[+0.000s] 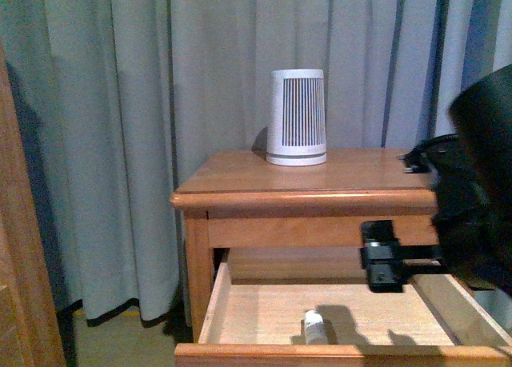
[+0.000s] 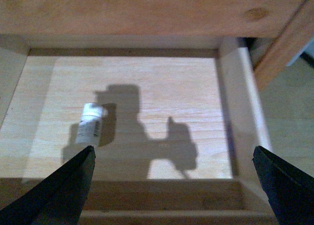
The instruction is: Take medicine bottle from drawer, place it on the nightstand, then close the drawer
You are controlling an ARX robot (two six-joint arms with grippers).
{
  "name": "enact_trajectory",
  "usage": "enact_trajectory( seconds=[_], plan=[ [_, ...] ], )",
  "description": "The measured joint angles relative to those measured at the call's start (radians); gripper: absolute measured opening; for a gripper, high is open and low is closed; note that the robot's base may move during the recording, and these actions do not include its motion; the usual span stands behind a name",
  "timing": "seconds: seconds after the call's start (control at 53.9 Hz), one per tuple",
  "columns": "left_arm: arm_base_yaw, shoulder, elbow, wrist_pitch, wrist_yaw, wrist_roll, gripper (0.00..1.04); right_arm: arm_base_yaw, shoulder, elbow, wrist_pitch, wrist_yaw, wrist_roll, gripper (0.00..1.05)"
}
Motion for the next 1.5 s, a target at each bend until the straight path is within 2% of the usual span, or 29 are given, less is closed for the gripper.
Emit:
enact_trajectory(
  seconds=[0.186, 0.446, 0.873, 0.966, 1.281, 1.337, 1.504],
  plan=[
    [0.0, 0.0, 0.0, 0.0, 0.0, 0.0, 0.98, 0.05, 0.198, 0.18, -0.086, -0.018, 0.088, 0.98],
    [0.0, 0.0, 0.0, 0.0, 0.0, 0.0, 0.98, 0.075, 0.406, 0.365, -0.155, -0.032, 0.184, 0.98],
    [0.0, 0.0, 0.0, 0.0, 0.0, 0.0, 0.98, 0.094, 0.625, 0.599, -0.246, -0.039, 0.208, 0.98],
    [0.0, 0.0, 0.0, 0.0, 0.0, 0.0, 0.98, 0.093, 0.646, 0.625, -0.283, -0.044, 0.224, 0.82],
    [0.0, 0.0, 0.0, 0.0, 0.0, 0.0, 0.98, 0.088, 0.662, 0.633, -0.305, -0.032, 0.234, 0.37],
    [0.0, 0.0, 0.0, 0.0, 0.0, 0.0, 0.98, 0.086, 0.66, 0.633, -0.306, -0.022, 0.235, 0.32],
    [0.0, 0.0, 0.0, 0.0, 0.0, 0.0, 0.98, 0.076, 0.634, 0.633, -0.3, -0.009, 0.235, 0.3]
  ],
)
